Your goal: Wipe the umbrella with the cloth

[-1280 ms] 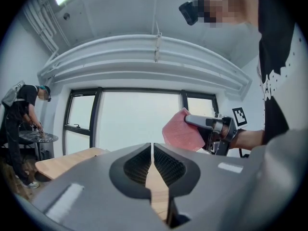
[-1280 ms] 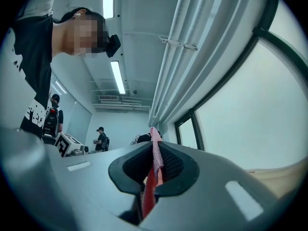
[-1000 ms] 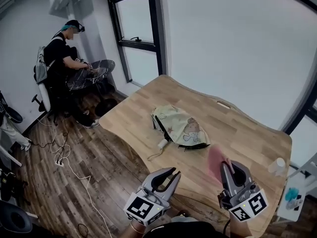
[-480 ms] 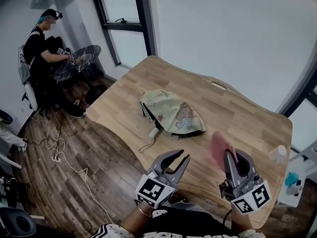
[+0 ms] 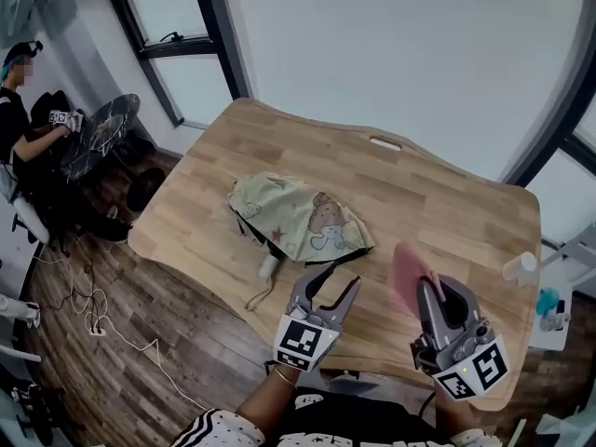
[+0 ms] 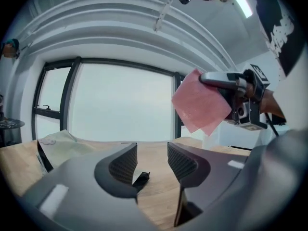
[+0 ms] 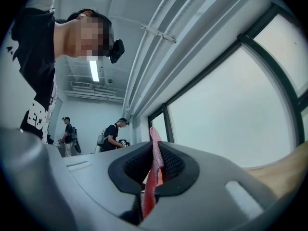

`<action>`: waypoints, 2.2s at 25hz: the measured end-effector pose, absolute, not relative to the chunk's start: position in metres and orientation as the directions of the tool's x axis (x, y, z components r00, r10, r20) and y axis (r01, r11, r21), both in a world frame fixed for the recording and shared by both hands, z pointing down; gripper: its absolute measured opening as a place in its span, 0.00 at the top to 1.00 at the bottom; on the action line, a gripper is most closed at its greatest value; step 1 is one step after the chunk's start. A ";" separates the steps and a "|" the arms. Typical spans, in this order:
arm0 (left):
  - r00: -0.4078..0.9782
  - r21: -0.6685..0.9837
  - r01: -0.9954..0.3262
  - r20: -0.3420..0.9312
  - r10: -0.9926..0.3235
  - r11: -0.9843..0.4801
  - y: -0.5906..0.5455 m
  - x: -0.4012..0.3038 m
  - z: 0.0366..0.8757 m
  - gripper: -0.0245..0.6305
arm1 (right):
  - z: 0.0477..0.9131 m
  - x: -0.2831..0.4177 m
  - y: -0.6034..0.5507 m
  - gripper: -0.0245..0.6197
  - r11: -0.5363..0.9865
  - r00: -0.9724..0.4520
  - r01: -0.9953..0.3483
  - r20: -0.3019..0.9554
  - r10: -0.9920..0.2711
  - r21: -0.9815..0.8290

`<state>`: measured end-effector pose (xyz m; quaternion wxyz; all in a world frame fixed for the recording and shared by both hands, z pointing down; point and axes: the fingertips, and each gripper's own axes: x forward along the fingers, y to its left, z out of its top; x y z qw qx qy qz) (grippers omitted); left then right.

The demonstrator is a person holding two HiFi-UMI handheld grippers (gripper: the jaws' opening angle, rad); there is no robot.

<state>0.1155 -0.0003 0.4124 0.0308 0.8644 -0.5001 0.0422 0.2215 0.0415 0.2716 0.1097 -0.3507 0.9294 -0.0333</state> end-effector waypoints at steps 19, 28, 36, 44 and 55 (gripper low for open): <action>0.464 -0.085 -0.830 0.440 -0.768 -0.551 -0.084 0.127 0.535 0.61 | 0.304 0.228 -0.011 0.93 0.652 -0.650 -0.724 -0.093 -0.754 -0.227; 0.367 -0.092 -0.878 0.501 -0.784 -0.469 -0.101 0.121 0.550 0.66 | 0.301 0.235 -0.015 0.93 0.667 -0.661 -0.708 -0.116 -0.742 -0.232; 0.283 -0.096 -0.927 0.453 -0.845 -0.361 -0.102 0.098 0.530 0.93 | 0.296 0.236 -0.014 0.93 0.695 -0.687 -0.686 -0.119 -0.716 -0.216; 0.269 -0.056 -0.949 0.378 -0.886 -0.311 -0.084 0.073 0.494 0.94 | 0.292 0.235 -0.013 0.93 0.723 -0.715 -0.660 -0.126 -0.688 -0.203; 0.246 -0.107 -0.951 0.312 -0.918 -0.291 -0.062 0.035 0.455 0.94 | 0.285 0.208 -0.014 0.93 0.766 -0.746 -0.604 -0.183 -0.641 -0.219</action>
